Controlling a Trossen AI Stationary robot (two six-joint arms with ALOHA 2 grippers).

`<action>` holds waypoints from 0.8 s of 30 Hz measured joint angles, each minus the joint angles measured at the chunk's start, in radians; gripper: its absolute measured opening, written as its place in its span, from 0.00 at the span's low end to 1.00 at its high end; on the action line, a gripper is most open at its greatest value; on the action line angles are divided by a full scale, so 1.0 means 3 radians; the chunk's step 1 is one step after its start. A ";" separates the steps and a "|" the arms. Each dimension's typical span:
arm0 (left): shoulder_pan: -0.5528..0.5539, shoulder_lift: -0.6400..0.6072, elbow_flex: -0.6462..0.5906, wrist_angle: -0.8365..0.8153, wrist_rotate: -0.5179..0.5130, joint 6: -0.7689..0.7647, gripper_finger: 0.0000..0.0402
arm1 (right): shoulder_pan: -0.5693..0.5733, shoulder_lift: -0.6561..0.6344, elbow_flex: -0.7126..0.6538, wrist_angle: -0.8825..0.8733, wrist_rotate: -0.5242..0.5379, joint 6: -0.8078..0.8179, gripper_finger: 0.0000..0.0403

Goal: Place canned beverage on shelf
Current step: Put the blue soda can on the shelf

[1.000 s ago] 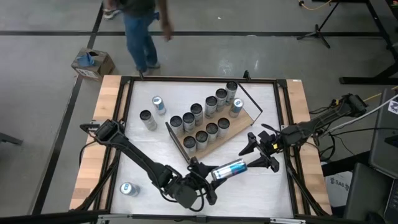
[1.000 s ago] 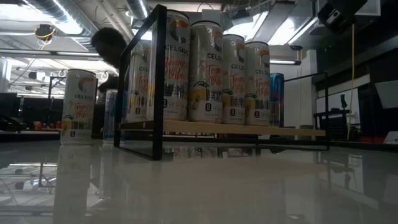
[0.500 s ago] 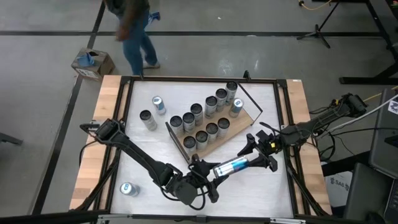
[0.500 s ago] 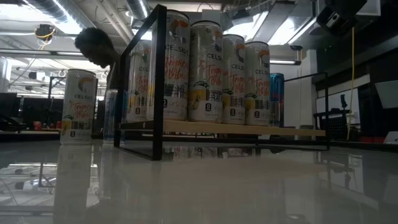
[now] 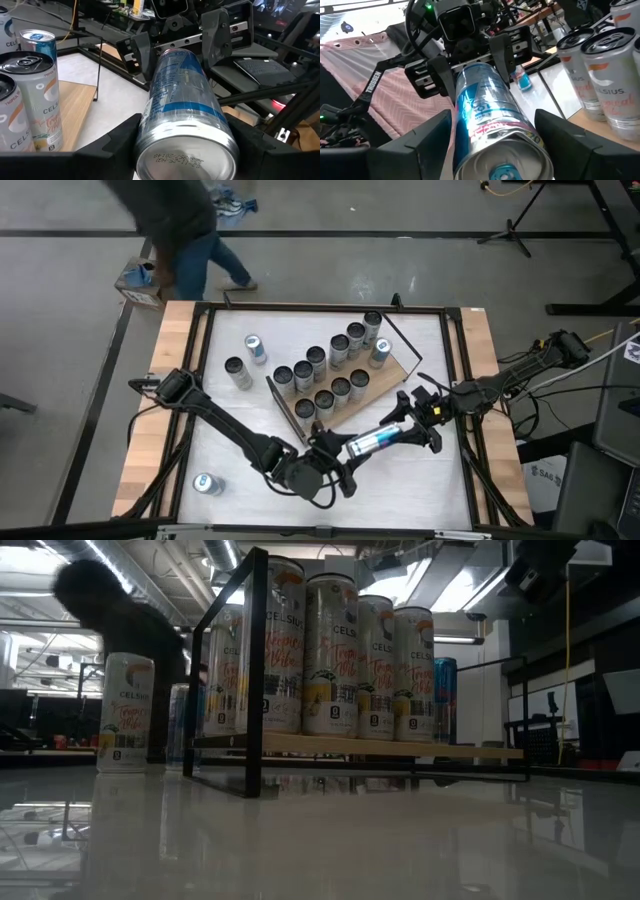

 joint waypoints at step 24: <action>0.0099 0.0000 0.0000 0.0166 0.0027 -0.0023 0.55 | -0.0001 -0.0001 0.0001 -0.0005 -0.0140 -0.0131 0.68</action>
